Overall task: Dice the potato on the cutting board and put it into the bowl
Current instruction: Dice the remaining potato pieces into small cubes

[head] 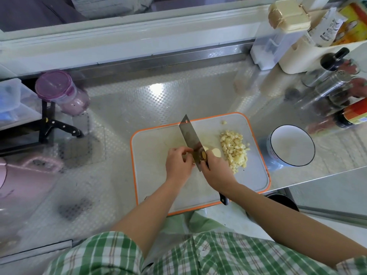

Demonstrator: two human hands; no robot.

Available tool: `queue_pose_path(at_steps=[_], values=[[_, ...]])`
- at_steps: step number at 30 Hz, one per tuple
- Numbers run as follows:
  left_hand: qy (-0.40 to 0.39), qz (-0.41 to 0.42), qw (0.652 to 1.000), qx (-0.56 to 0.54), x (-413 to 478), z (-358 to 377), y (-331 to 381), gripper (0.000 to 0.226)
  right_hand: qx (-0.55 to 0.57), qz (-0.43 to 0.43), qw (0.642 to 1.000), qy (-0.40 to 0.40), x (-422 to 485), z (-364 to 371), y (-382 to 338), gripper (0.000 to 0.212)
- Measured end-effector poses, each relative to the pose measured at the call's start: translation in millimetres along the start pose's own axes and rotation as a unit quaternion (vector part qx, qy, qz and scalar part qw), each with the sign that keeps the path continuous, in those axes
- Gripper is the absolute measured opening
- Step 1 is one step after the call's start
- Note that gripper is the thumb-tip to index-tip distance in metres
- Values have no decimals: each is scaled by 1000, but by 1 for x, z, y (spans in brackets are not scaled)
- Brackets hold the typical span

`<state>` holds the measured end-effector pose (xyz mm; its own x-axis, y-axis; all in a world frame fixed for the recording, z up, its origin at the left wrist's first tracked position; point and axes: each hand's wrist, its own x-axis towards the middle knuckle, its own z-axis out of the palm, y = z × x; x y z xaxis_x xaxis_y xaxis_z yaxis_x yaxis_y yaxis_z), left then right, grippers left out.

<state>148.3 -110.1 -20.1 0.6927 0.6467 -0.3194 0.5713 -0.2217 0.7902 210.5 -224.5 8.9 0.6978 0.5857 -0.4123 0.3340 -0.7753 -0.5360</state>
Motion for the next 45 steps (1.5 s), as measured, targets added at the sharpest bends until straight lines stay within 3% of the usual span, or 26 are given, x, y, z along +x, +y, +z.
queue_pose_path(at_steps=[4,10,14,19,28,36,42,45], values=[[-33,49,994,90,-4,-9,0,30,13,4,1000,-3,1,2,0,13],[5,91,985,149,-2,-21,-3,10,3,-5,1000,3,2,-4,-1,14],[60,-33,995,79,-2,-20,-1,23,9,-8,1000,22,-2,-5,-4,13],[56,-180,978,-89,-6,-11,6,22,-34,-23,999,11,-7,4,-7,14],[32,-216,958,-188,-10,-8,4,5,-83,-27,996,15,-8,10,-8,13],[49,-246,931,-266,-7,-2,6,13,-64,-36,997,36,-9,-6,-6,11],[49,-244,928,-278,-7,-3,6,5,-96,-57,994,22,-13,-8,-4,18],[56,-243,929,-272,-7,-1,6,12,-99,-59,993,23,-15,-10,-6,16]])
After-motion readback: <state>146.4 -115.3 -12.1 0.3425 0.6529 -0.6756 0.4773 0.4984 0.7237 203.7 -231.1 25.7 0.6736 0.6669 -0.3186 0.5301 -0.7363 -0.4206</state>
